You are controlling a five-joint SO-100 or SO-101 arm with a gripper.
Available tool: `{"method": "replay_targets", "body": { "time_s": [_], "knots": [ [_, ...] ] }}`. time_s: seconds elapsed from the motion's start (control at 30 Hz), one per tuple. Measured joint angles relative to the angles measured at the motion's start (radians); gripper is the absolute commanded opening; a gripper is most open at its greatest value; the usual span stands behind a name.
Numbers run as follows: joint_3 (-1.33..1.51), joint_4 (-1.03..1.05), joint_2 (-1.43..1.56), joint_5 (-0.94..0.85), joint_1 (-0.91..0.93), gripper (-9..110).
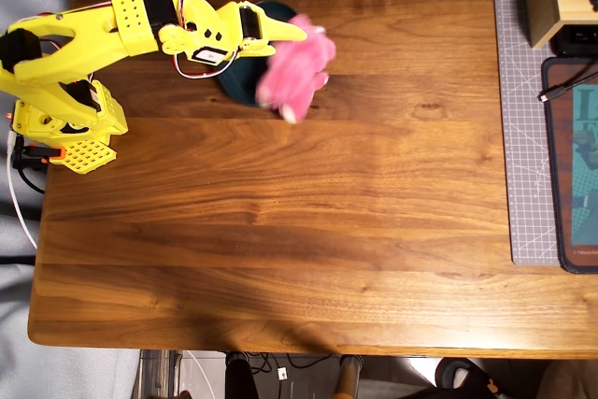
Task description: Grasp a strawberry bear and put it in the bin.
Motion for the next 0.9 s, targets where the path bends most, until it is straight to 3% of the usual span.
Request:
{"method": "replay_targets", "body": {
  "time_s": [0.3, 0.47, 0.57, 0.77, 0.9],
  "knots": [
    [0.000, 0.026, 0.000, 0.000, 0.000, 25],
    [-0.087, 0.130, 0.000, 0.000, 0.000, 0],
    [-0.147, 0.218, 0.043, 0.000, -0.008, 0],
    [-0.147, 0.318, 0.359, -0.028, -0.091, 0],
    [0.083, 0.328, 0.729, -0.199, -0.143, 0]
  ]
}}
